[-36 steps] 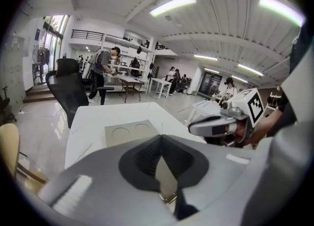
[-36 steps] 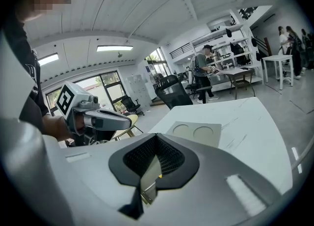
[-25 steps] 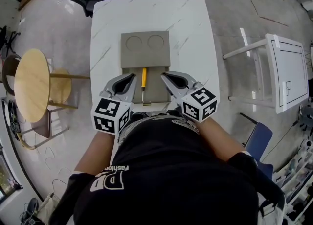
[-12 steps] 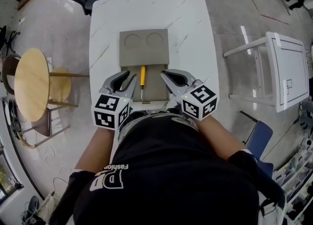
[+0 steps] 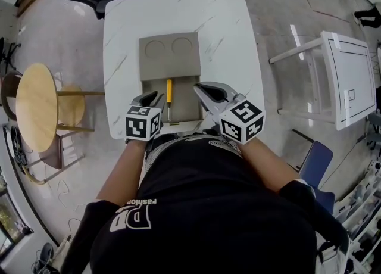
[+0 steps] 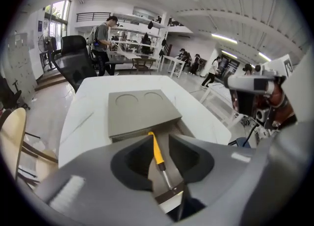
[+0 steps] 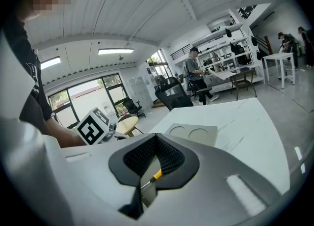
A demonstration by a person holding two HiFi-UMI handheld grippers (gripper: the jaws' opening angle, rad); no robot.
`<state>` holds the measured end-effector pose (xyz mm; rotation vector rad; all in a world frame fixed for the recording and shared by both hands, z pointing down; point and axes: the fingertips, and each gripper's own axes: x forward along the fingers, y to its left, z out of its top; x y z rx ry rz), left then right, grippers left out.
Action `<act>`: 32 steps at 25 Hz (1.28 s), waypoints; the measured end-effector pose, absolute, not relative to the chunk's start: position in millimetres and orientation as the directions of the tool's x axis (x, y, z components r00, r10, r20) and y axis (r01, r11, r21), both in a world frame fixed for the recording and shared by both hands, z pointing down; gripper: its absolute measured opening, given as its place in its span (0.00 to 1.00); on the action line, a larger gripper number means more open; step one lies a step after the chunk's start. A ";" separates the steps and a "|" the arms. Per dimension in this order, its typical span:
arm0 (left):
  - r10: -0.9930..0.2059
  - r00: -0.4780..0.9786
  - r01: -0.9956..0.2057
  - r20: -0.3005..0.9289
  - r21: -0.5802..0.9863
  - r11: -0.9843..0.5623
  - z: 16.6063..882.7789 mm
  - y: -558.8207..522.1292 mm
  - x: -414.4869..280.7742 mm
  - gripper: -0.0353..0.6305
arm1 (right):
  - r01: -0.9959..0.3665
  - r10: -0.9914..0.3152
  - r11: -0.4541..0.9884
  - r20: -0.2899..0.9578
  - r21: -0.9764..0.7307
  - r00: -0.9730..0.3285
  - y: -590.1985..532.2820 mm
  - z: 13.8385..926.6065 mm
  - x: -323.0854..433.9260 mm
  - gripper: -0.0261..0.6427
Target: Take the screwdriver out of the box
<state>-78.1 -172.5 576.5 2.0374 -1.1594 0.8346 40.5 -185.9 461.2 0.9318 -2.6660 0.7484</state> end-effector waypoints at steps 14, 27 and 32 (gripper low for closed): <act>-0.366 0.353 -0.904 0.861 0.213 -0.371 647.5 -177.2 -68.1 0.29 | -0.653 -0.532 0.648 0.382 -0.391 -0.756 -188.6 468.4 65.9 0.03; -0.280 0.278 -0.920 0.919 0.171 -0.352 682.2 -170.4 -68.8 0.30 | -0.673 -0.548 0.628 0.392 -0.390 -0.739 -194.5 471.4 83.6 0.03; -0.253 0.279 -0.918 0.927 0.180 -0.352 687.2 -169.8 -64.5 0.30 | -0.677 -0.549 0.623 0.398 -0.391 -0.735 -195.3 470.9 87.3 0.03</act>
